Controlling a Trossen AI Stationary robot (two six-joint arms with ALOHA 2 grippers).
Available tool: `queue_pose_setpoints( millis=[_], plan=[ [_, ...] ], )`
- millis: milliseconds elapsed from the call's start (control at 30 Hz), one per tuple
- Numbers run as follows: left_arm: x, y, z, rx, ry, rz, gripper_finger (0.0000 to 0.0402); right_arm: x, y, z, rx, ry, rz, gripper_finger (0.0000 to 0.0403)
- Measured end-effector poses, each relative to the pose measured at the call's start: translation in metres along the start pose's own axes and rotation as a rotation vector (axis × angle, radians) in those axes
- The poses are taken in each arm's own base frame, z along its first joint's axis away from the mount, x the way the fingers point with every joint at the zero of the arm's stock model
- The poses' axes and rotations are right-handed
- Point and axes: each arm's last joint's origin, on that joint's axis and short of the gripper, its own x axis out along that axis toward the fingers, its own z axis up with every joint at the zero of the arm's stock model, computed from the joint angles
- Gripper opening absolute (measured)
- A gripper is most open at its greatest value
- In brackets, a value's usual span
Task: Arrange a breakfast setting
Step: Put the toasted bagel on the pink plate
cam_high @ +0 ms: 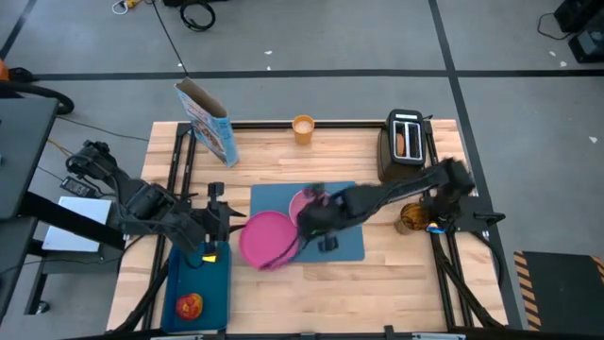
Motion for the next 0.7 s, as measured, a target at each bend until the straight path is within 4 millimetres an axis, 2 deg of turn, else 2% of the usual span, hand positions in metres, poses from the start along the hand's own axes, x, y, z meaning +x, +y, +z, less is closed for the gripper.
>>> queue_pose_setpoints(
  millis=[233,400,533,700],
  plan=[
    [0.029,0.000,-0.023,0.019,0.057,0.096,0.0110,-0.049,-0.050,-0.072,0.493,0.122,-0.202,0.0159],
    [0.056,0.003,-0.038,0.009,0.039,0.140,0.0110,-0.074,-0.078,-0.136,0.824,0.173,-0.502,0.0200],
    [0.077,0.007,-0.047,-0.020,-0.003,0.108,0.0110,-0.084,-0.096,-0.180,1.062,0.168,-0.628,0.0234],
    [0.093,0.012,-0.053,-0.020,-0.073,0.065,0.0110,-0.082,-0.107,-0.219,1.270,0.179,-0.664,0.0255]
  ],
)
